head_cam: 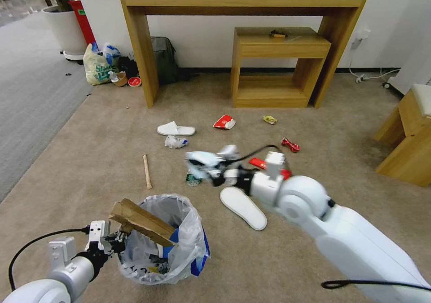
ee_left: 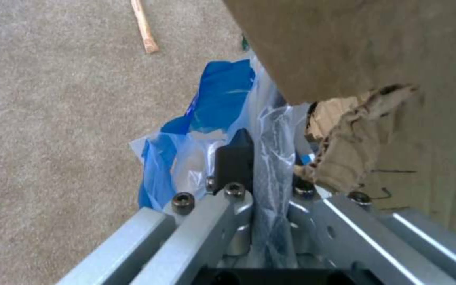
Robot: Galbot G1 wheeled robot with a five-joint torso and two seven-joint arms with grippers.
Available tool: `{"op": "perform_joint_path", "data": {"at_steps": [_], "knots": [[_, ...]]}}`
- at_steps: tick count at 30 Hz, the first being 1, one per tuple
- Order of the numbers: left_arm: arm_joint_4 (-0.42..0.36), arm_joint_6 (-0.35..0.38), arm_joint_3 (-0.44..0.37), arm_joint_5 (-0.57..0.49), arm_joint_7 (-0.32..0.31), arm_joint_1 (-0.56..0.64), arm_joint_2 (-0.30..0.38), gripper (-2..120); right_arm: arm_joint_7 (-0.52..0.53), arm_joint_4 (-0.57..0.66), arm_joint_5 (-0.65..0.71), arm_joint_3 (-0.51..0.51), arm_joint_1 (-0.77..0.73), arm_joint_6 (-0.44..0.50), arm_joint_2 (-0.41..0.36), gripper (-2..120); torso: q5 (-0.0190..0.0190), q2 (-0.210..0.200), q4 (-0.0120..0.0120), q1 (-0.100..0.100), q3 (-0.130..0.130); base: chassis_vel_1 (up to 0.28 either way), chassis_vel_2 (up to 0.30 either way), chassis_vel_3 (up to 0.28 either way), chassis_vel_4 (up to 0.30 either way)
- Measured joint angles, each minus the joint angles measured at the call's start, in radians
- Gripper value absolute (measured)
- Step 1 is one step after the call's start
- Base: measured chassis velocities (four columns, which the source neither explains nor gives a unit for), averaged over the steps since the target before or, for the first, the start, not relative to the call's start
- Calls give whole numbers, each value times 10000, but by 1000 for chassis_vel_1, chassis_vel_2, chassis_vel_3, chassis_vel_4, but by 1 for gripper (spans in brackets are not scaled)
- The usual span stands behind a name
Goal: Pick up the trash bin and place the garbage on the floor into it.
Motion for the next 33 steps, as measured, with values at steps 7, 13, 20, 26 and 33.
{"op": "perform_joint_path", "data": {"at_steps": [7,13,20,26,33], "knots": [[107,0,25,-7,-35,-157,0,0,233,-202,154,-1818,465,-87,456,0,3,0,-3,0,0,0,0,0,0],[189,0,-1,-34,-35,-206,-18,0,527,-451,-67,-2544,360,-105,669,0,4,0,-3,0,0,0,0,0,0],[226,1,-3,-82,-30,-292,-7,0,978,-521,-667,-3016,152,-131,607,19,4,0,-3,-1,-1,0,0,0,0],[223,1,58,-90,-30,-353,-7,0,1032,-651,-1036,-3045,-47,-11,534,46,4,0,-3,-1,-1,0,0,0,0],[223,1,84,-95,-30,-382,-40,0,1127,-728,-938,-2749,-63,21,584,70,5,0,-3,-1,-1,0,0,0,0]]}}
